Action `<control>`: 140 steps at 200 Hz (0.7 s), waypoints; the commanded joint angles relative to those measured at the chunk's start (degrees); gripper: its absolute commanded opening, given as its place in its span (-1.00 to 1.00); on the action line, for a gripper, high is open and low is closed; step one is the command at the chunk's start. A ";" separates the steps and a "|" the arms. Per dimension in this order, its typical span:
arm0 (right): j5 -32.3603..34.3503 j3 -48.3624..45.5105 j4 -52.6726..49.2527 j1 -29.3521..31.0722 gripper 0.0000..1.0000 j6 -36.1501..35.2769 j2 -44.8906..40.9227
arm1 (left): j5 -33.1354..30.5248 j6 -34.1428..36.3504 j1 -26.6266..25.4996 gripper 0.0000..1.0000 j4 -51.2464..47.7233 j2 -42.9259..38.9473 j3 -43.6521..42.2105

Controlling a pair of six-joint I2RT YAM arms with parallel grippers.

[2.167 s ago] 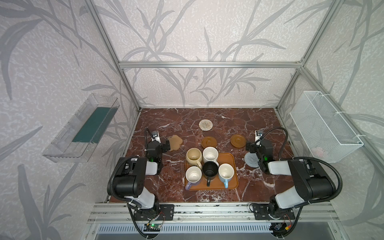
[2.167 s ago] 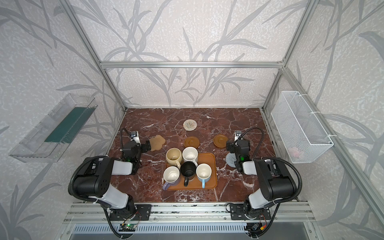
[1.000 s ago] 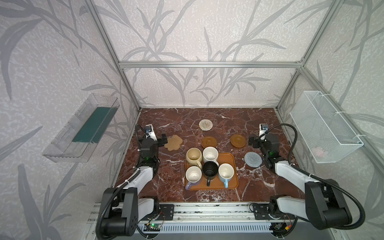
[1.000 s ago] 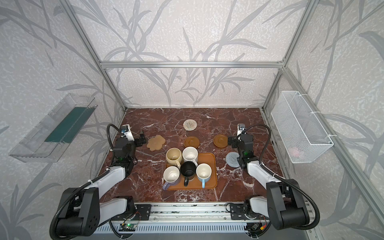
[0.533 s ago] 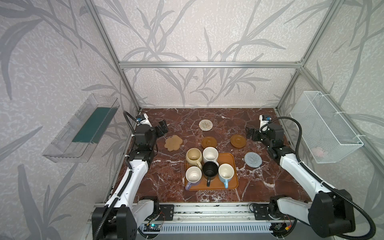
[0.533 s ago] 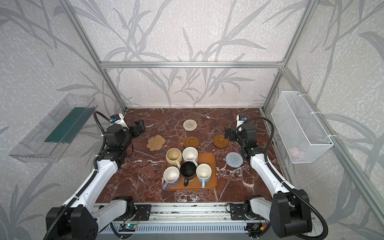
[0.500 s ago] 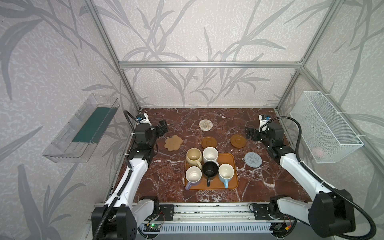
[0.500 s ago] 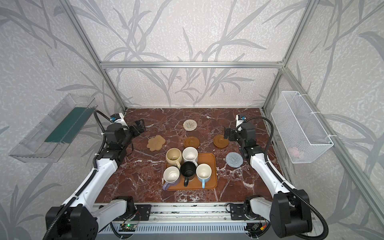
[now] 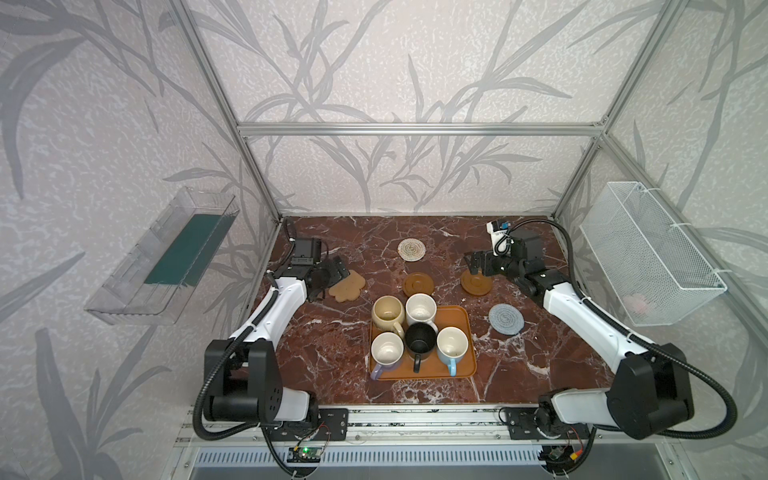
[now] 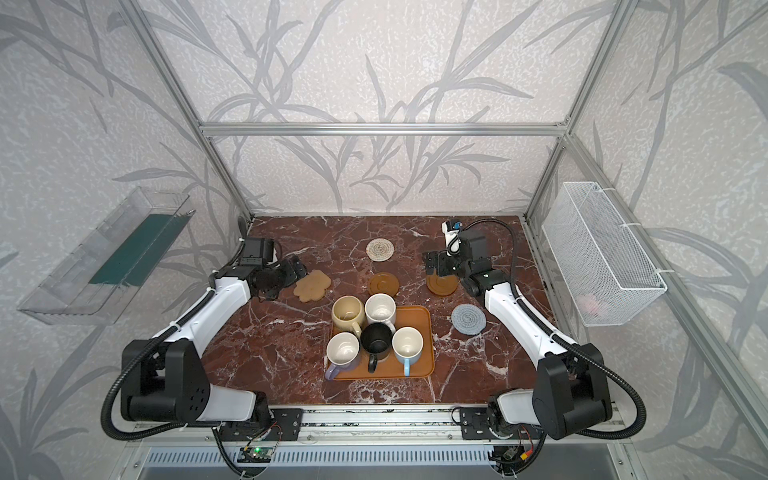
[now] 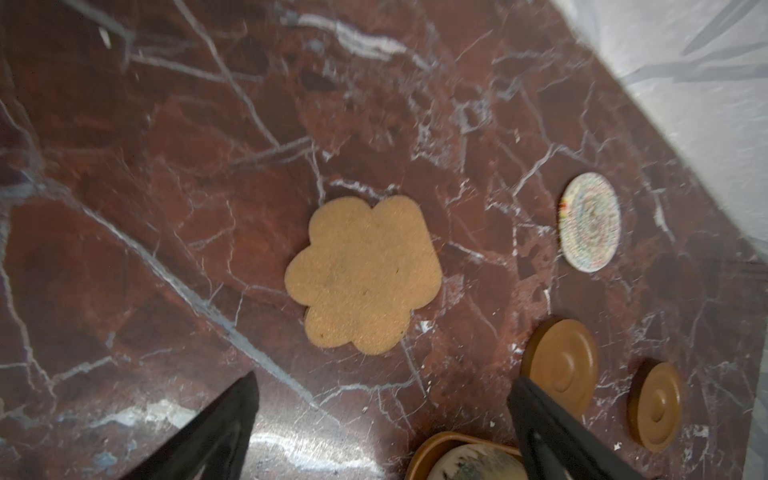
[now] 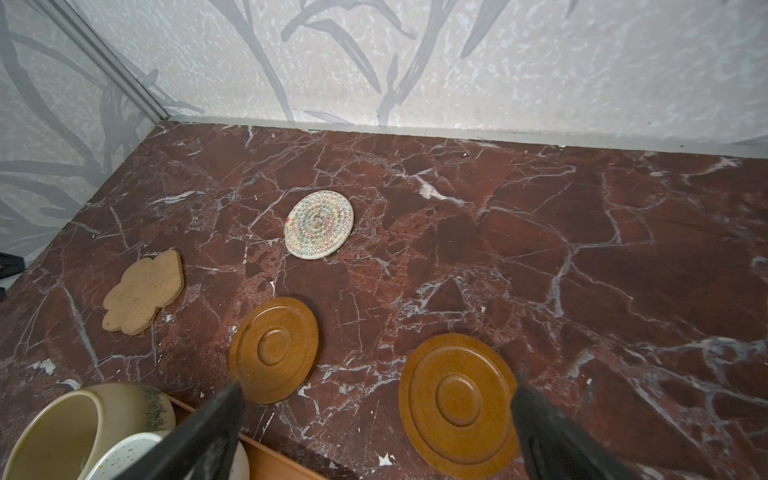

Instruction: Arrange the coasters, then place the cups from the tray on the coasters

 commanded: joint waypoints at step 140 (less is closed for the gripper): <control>-6.36 7.56 -4.48 3.68 0.97 -2.70 10.20 | -7.64 -4.88 -3.16 0.43 0.33 16.87 2.77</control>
